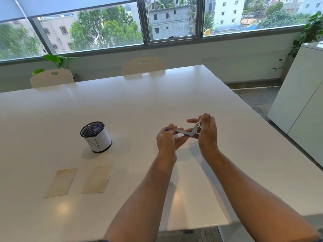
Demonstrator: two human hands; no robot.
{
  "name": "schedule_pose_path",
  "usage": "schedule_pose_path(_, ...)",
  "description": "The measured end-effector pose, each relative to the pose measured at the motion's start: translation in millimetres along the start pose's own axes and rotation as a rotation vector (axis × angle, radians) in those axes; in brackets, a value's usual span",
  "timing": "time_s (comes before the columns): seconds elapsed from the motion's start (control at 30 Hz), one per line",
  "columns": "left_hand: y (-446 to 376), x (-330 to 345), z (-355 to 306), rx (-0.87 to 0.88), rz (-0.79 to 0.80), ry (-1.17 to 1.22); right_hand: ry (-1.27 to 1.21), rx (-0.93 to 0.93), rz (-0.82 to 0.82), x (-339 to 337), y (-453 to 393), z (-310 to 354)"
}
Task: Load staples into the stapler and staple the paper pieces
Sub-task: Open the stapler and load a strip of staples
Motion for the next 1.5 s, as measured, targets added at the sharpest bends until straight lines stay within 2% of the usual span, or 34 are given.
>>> schedule_pose_path(0.1, -5, -4, -4, 0.022, 0.098, 0.078, -0.033, 0.069, -0.001, -10, -8, -1)
schedule_pose_path(0.2, -12, -12, -7, 0.036, 0.161, 0.143, -0.219, 0.219, -0.033, -20, -15, -6)
schedule_pose_path(0.33, -21, -23, -15, 0.111, 0.210, 0.062, -0.305, 0.370, 0.019, -24, -16, -8)
schedule_pose_path(0.47, -24, -31, -33, 0.268, 0.162, -0.288, -0.304, 0.357, 0.035, -31, -14, -9)
schedule_pose_path(0.63, -14, -23, -61, 0.677, 0.110, -1.149, -0.235, 0.341, 0.114, -31, -10, -12)
schedule_pose_path(0.77, 4, 5, -61, 0.861, 0.357, -1.442, -0.196, 0.332, 0.188, -28, -7, -13)
schedule_pose_path(0.87, 15, 21, -54, 0.973, 0.464, -1.636, -0.163, 0.334, 0.253, -23, -4, -14)
schedule_pose_path(0.97, 20, 26, -53, 1.001, 0.490, -1.613, -0.148, 0.318, 0.283, -20, -4, -12)
schedule_pose_path(1.17, 15, 23, -54, 0.912, 0.502, -1.442, -0.204, 0.304, 0.317, -20, -3, -7)
schedule_pose_path(1.37, 16, 22, -51, 0.909, 0.561, -1.395, -0.197, 0.277, 0.361, -23, -3, -9)
schedule_pose_path(1.5, 9, 20, -53, 0.874, 0.540, -1.380, -0.183, 0.258, 0.392, -20, -1, -9)
Point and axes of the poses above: each hand's wrist, its own y-axis away from the middle knuckle, its own x-axis out of the palm, z = x × y, the point moved 6 cm from there along -y, towards the middle knuckle, and after that the axes turned 9 degrees about -y, right-handed, at the moved point
